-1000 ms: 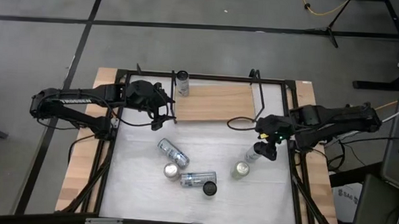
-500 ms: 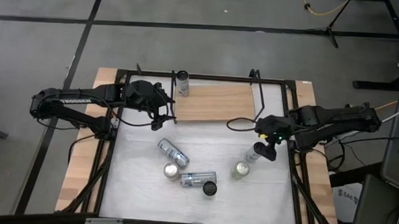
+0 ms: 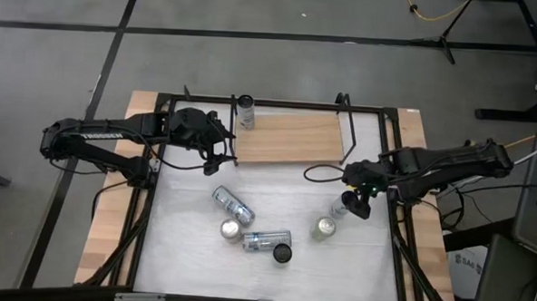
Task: Place canned beverage on shelf
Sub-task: Put the white-blue soda can aligned with the other white-blue soda can on the shelf
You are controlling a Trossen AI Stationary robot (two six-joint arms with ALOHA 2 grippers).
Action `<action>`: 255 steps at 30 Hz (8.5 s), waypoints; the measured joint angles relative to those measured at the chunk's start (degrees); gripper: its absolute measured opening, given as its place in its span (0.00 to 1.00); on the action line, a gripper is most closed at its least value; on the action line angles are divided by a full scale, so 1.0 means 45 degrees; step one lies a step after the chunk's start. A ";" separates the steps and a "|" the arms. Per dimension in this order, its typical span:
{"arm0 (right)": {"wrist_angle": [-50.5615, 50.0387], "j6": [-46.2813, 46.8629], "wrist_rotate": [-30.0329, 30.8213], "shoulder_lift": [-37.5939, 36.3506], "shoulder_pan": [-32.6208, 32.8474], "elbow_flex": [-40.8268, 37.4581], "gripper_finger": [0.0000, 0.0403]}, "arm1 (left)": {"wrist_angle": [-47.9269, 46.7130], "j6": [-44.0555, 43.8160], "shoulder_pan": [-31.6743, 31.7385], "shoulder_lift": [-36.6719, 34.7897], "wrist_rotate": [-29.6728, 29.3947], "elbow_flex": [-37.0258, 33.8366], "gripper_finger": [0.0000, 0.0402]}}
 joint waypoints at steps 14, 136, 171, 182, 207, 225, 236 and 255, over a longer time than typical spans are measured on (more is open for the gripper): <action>0.0863 0.0002 -0.0005 0.0000 0.0005 -0.0799 0.91 | 0.0000 -0.0026 0.0000 0.0000 0.0000 0.0000 0.78; -0.2602 -1.3811 0.0257 1.2031 -0.6173 1.3061 0.77 | 0.2275 -0.0016 0.0005 0.0010 0.0010 0.0005 0.78; -0.2309 -1.3766 0.1117 1.0417 -0.6173 1.3066 0.78 | 0.3010 -0.0031 0.0000 0.0010 0.0010 0.0005 0.78; -0.3693 -1.2966 0.1104 0.7923 -0.6173 1.3053 0.78 | 0.7049 -0.0336 0.0032 0.1368 0.0007 0.0015 0.78; 0.1601 -1.0347 0.0670 0.1302 -0.6175 0.3856 0.78 | 0.7112 -0.0305 0.0581 0.7710 -0.1118 0.4036 0.78; 0.2523 -1.0207 0.0670 0.1316 -0.6177 0.2555 0.78 | 0.5692 -0.0636 0.0607 0.7868 -0.2544 0.4027 0.78; 0.2520 -1.0207 0.0670 0.1316 -0.6178 0.2555 0.78 | 0.5684 -0.0808 0.0602 0.8003 -0.2560 0.4027 0.78; 0.2515 -1.0212 0.0670 0.1316 -0.6178 0.2555 0.78 | 0.5759 -0.1080 0.0617 0.9482 -0.2322 0.4007 0.78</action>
